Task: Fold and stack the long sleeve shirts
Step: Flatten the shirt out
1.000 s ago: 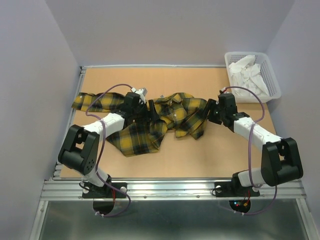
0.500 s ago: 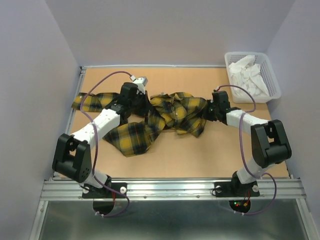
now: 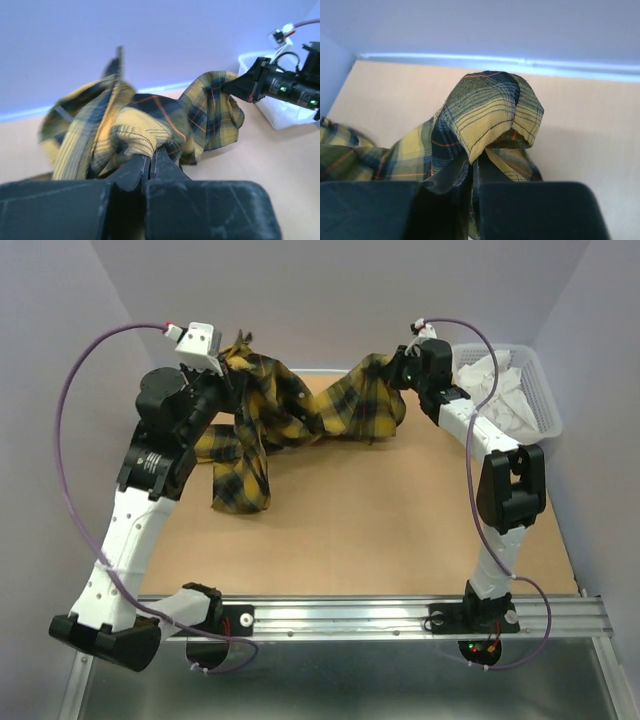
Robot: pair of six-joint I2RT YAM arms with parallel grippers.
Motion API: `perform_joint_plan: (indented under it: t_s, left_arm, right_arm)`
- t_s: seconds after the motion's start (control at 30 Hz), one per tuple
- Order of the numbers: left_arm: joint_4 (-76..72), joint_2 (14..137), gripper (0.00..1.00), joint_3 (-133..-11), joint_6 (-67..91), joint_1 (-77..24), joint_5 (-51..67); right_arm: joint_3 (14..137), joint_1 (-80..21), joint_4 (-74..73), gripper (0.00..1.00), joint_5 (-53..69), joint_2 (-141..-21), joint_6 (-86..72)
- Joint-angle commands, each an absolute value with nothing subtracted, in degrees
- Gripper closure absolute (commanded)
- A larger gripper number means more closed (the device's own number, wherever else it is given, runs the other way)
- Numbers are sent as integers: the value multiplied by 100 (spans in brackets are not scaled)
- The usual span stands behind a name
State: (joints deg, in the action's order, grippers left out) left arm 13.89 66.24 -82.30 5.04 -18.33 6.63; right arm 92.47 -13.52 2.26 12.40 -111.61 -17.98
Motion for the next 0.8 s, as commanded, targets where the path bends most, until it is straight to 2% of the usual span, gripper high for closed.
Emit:
perform_joint_plan:
  t_s: [0.0,0.07,0.1,0.17,0.23,0.3,0.4,0.6,0.77]
  left_arm:
    - [915,6013,100,-8499,-149,-1828,667]
    - [792,5775,100,-8412,-176,-1828,860]
    - [765,5635,100,-8324,-158,-1828,896]
    - [747,5538,100,-8210,-106,-1828,914]
    - [756,5415,100,-8043,-27,-1828,853]
    - [817,5370,100,-7989,122,-1828,607]
    - [949,5396,100,-8042,210,-1819,615]
    - [888,5834,100,-8076,264,-1819,1484]
    - [940,6617,100,-8446,211,-1933,2556]
  right_arm:
    - [9826,-1327,967,91,367,-11364,-1485]
    - [9695,-1310,862,71,-739,-11373,-1511]
    - [9555,-1310,661,53,-999,-11338,-1520]
    - [9405,-1318,397,45,-1404,-11268,-1538]
    - [9012,-1318,195,31,-1590,-11032,-1547]
    - [8694,-1318,88,27,-1460,-10768,-1599]
    - [8114,-1336,18,15,-496,-10188,-1634]
    - [7017,-1380,-377,13,289,-8933,-2126]
    - [6522,-1380,-624,12,211,-8008,-2162]
